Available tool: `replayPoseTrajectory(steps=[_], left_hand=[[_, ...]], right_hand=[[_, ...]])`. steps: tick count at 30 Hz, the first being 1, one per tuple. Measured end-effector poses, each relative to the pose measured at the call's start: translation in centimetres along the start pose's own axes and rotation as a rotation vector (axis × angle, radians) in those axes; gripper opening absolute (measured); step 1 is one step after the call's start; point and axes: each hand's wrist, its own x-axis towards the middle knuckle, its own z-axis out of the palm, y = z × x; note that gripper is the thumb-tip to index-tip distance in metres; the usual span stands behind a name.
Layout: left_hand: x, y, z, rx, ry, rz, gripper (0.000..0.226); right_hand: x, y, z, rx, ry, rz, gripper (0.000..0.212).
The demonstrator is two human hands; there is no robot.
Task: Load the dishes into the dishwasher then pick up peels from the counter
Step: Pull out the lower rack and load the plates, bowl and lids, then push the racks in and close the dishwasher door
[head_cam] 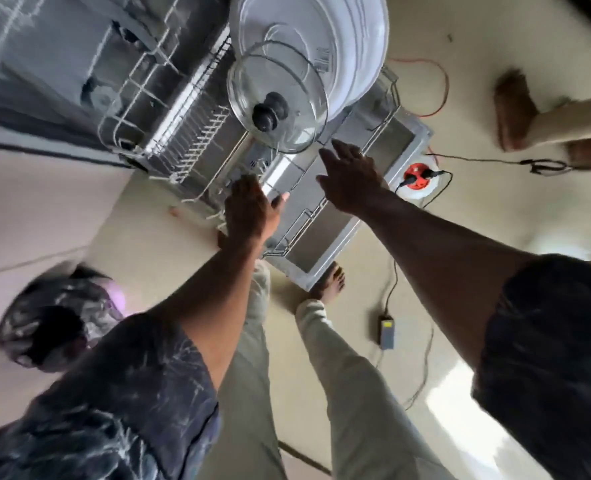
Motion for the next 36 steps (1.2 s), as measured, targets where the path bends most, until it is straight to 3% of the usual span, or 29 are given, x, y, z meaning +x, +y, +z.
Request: replayPoseTrajectory(steps=[7, 14, 27, 36], left_hand=[[-4.1, 0.1, 0.6, -0.018, 0.032, 0.022, 0.080], [-3.1, 0.0, 1.1, -0.051, 0.058, 0.008, 0.078], [-3.3, 10.1, 9.1, -0.218, -0.049, -0.212, 0.062], [-1.1, 12.3, 9.3, -0.277, 0.115, -0.185, 0.022]], right_hand=[[1.7, 0.3, -0.4, -0.158, -0.031, -0.139, 0.055], [3.6, 1.6, -0.1, -0.168, -0.059, -0.018, 0.057], [8.4, 15.2, -1.6, -0.413, -0.252, -0.227, 0.057], [9.7, 14.1, -0.7, -0.407, -0.198, -0.542, 0.018]])
